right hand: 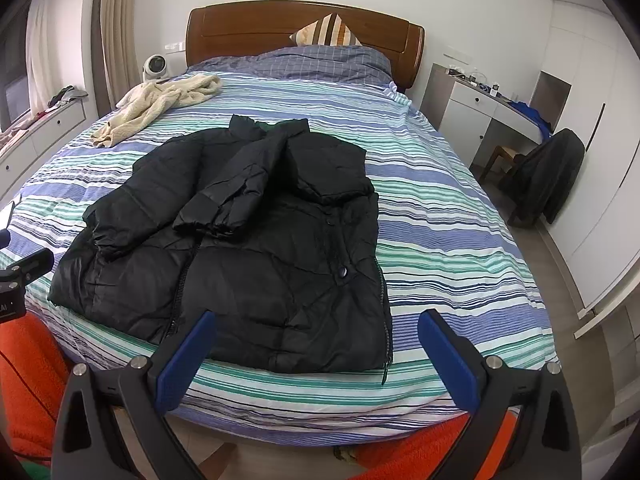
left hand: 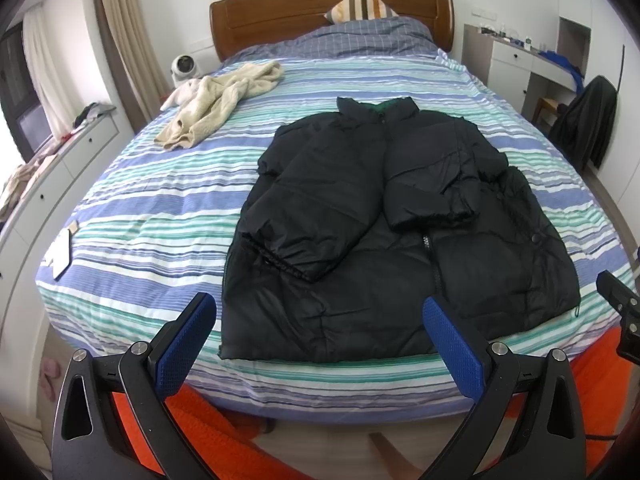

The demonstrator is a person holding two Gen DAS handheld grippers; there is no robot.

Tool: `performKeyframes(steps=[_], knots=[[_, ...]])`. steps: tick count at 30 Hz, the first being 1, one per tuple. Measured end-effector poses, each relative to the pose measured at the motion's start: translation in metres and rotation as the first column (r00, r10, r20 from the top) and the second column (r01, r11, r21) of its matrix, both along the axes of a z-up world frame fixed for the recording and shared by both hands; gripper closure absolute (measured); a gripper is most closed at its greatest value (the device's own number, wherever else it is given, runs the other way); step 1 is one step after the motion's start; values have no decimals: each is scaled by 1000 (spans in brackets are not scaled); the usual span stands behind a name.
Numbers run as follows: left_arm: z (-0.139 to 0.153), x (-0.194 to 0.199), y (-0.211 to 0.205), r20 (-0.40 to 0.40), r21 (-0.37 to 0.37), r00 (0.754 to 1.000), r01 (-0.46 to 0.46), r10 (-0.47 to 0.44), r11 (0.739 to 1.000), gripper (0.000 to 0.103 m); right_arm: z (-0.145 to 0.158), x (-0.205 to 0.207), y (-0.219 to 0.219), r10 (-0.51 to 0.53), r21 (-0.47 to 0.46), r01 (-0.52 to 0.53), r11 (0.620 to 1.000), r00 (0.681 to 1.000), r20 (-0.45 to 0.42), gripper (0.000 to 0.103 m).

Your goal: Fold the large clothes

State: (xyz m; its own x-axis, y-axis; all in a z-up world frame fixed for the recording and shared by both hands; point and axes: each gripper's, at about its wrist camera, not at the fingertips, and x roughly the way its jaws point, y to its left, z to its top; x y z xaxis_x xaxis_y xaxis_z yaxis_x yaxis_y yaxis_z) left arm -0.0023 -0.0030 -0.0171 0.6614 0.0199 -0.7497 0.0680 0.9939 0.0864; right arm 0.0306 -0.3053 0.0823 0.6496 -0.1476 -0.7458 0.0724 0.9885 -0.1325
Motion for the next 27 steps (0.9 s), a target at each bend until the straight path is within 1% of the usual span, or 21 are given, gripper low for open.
performKeyframes(steps=[4,6,7,9,10,12,13,14,15,17,19,20,22,23,24,25,26,27], knots=[[-1,0,0,0,1,1000,0,0,1000,0,-2,0,0,3,3,-3,1000,1000,-5,1],[-3,0,0,-6,4,1000,-3,3,1000,0,-3,0,1,23,17,-23,1000,1000,-5,1],[-4,1,-1,-10,5,1000,-3,3,1000,0,-3,1,2,50,32,-49,998,999,-3,1],[-5,2,-1,-14,7,1000,-1,1,1000,0,-4,3,9,136,46,-136,990,991,7,1],[-5,2,-1,-12,5,1000,0,0,1000,0,-3,5,15,200,32,-201,979,979,24,1],[-4,0,0,-4,0,1000,2,-2,1000,0,-2,15,29,309,-34,-307,951,950,55,1],[-4,0,0,-2,-2,1000,1,-1,1000,0,-2,21,37,356,-72,-351,934,932,70,1],[-4,-1,2,0,-4,1000,-2,2,1000,0,-4,32,48,432,-123,-421,899,898,82,1],[-4,-2,5,0,-5,1000,-6,6,1000,0,-8,42,58,489,-157,-475,866,869,72,1],[-5,-4,10,1,-3,1000,-20,20,1000,0,-24,71,83,617,-233,-597,767,787,14,1],[-6,-5,17,-4,0,999,-41,41,999,0,-42,97,105,699,-292,-681,671,713,-57,2],[-7,-6,22,-8,2,998,-57,57,998,0,-58,115,119,737,-348,-723,597,666,-119,2],[-10,-6,31,-18,2,996,-88,88,996,0,-87,142,137,761,-408,-762,503,615,-209,2],[-12,-6,36,-24,1,994,-105,105,994,0,-100,154,142,756,-423,-769,479,606,-246,2],[-14,-6,41,-31,0,992,-122,121,993,0,-114,170,144,743,-424,-775,469,606,-286,2],[-16,-6,44,-37,0,990,-133,133,991,0,-127,186,144,727,-393,-785,479,606,-324,3],[-19,-5,50,-47,0,988,-149,149,989,0,-133,198,140,722,-329,-797,506,600,-343,4],[-22,-5,54,-56,0,985,-161,160,987,0,-133,206,138,721,-268,-799,539,602,-345,14]])
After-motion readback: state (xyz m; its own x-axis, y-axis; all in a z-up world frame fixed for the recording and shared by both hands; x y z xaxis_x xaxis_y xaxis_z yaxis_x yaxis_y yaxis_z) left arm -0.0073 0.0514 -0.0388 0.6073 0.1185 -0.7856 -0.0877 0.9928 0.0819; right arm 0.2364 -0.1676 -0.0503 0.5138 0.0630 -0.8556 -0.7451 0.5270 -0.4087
